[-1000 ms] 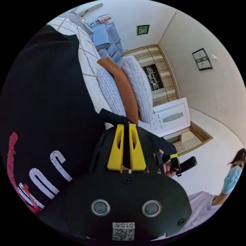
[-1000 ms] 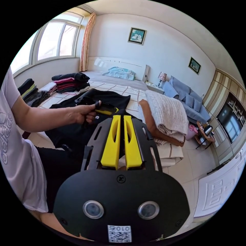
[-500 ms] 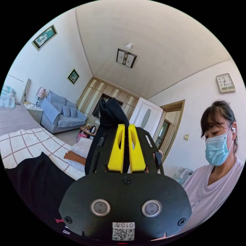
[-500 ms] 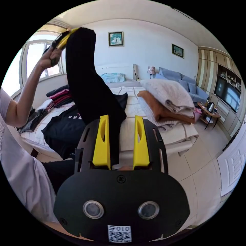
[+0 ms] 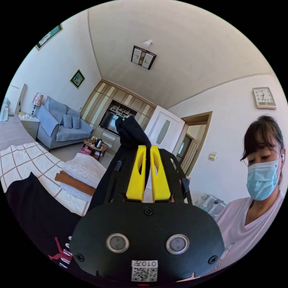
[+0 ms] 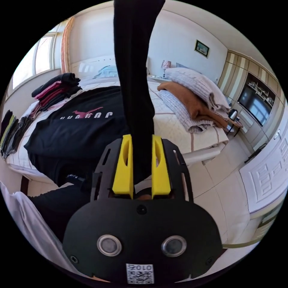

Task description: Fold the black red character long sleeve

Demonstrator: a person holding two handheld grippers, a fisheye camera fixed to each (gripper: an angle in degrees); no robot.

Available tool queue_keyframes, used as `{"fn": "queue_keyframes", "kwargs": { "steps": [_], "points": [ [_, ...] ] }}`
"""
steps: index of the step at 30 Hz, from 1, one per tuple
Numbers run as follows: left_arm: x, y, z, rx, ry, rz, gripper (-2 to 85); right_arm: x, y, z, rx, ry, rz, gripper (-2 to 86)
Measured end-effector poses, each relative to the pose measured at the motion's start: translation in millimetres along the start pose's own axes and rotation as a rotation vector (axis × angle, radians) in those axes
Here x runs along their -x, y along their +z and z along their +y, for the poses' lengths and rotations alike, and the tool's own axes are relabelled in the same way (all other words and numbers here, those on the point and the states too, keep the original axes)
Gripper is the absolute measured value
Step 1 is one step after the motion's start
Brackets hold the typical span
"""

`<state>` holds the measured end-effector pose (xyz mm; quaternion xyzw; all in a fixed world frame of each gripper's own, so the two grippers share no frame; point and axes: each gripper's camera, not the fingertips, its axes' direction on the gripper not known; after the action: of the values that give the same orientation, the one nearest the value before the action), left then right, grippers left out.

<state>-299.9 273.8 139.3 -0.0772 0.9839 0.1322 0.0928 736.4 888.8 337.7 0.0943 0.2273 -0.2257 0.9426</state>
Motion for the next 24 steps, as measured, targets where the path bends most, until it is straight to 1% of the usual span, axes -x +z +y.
{"fn": "queue_keyframes", "kwargs": {
  "steps": [2,3,4,5,7,9,10,12,14,15,18,20,21,22,23,24],
  "points": [
    [-1.4,-12.6,1.5,-0.017,0.003,-0.028,0.5,-12.1,-2.0,-3.7,-0.006,0.041,0.077,4.2],
    [-3.1,-31.5,4.0,-0.036,0.014,-0.073,0.5,-21.2,-3.0,-2.9,-0.013,0.064,0.12,3.8],
    [-3.8,-43.6,6.5,-0.045,0.014,-0.102,0.5,-28.4,-2.2,0.4,-0.017,0.053,0.124,3.6],
    [-6.2,-72.1,15.8,-0.061,0.015,-0.169,0.5,-31.7,-1.0,2.2,-0.015,0.048,0.115,3.5],
    [-9.8,-115.0,42.8,-0.066,-0.004,-0.291,0.5,-36.7,7.2,8.4,0.008,0.023,0.043,3.1],
    [-10.6,-167.4,103.8,-0.06,-0.09,-0.455,0.5,-28.8,18.3,13.4,0.045,-0.041,-0.003,2.7],
    [-10.2,-180.3,121.5,-0.061,-0.116,-0.496,0.5,-22.7,26.1,16.5,0.067,-0.075,-0.031,2.6],
    [-0.3,-229.3,183.4,0.016,-0.244,-0.69,0.6,-13.9,37.1,16.4,0.101,-0.116,-0.065,2.7],
    [10.9,-265.0,219.8,0.047,-0.347,-0.773,0.8,-2.2,45.4,9.8,0.121,-0.177,-0.114,3.0],
    [16.3,-282.7,238.4,0.036,-0.393,-0.766,0.9,7.1,54.6,3.0,0.163,-0.217,-0.118,3.3],
    [23.6,-295.5,263.2,0.07,-0.39,-0.719,1.5,27.3,80.1,-8.7,0.27,-0.323,-0.068,5.8],
    [24.4,-296.5,272.1,0.098,-0.379,-0.695,2.1,32.7,84.0,-12.9,0.311,-0.4,-0.116,8.0],
    [23.4,-300.6,278.1,0.091,-0.379,-0.67,2.7,30.6,78.6,-16.2,0.309,-0.422,-0.179,9.1],
    [22.4,-303.7,281.1,0.083,-0.38,-0.659,3.1,23.0,66.9,-21.1,0.269,-0.414,-0.267,9.7],
    [19.7,-311.6,287.2,0.063,-0.381,-0.643,3.8,17.5,59.9,-24.6,0.238,-0.402,-0.313,9.7],
    [17.0,-321.4,293.7,0.04,-0.386,-0.631,4.6,3.3,47.3,-34.0,0.164,-0.361,-0.375,9.7]
  ]
}}
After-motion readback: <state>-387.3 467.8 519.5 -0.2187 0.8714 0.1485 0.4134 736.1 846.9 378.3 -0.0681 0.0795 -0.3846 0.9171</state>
